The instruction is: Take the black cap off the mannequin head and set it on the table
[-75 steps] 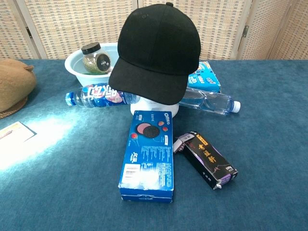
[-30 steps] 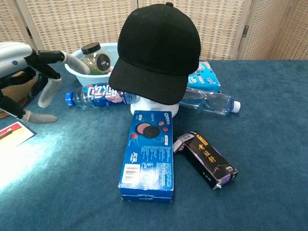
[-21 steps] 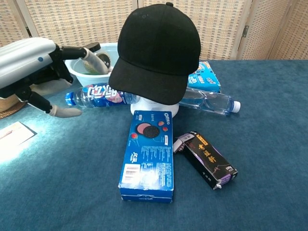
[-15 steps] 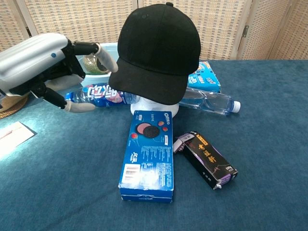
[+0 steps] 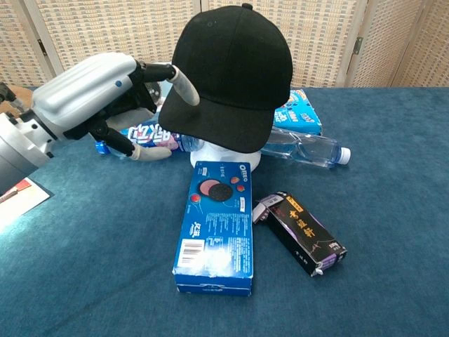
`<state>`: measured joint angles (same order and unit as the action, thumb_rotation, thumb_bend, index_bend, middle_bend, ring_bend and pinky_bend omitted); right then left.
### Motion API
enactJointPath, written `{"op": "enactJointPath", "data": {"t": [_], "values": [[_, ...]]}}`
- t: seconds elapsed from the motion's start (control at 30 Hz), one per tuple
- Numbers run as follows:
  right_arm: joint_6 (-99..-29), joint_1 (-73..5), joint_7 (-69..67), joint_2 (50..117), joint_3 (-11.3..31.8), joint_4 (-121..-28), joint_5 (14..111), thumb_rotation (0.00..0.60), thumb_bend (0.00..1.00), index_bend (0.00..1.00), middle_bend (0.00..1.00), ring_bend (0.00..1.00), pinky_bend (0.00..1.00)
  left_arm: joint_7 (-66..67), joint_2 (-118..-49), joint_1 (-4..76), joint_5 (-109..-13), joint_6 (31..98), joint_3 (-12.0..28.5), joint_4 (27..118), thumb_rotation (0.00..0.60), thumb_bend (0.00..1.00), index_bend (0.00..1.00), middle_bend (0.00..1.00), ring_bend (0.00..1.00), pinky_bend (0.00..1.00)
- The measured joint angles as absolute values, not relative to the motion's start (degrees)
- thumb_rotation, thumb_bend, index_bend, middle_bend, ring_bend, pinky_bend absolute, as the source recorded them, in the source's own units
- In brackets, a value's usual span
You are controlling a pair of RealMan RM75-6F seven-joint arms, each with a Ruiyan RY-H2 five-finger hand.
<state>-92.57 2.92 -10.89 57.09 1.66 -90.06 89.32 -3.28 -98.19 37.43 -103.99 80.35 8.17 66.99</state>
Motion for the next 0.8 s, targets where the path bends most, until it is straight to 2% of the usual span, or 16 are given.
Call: {"op": "enactJointPath", "data": {"t": [0.43, 0.8], "values": [[-92.5, 3.41, -12.08, 57.23, 1.74, -88.92, 88.67, 0.6, 0.31, 0.22, 0.27, 0.17, 0.16, -5.71, -104.47, 40.17, -102.04, 82.46, 8.35, 60.42, 0.6, 0.13, 0.42, 1.0, 0.97, 1.0], [-92.75, 3.84, -12.79, 57.11, 1.8, -88.37, 88.47, 0.6, 0.31, 0.22, 0.27, 0.17, 0.16, -7.4, -106.78, 41.56, -100.06, 82.99, 8.55, 58.02, 0.6, 0.16, 0.42, 1.0, 0.97, 1.0]]}}
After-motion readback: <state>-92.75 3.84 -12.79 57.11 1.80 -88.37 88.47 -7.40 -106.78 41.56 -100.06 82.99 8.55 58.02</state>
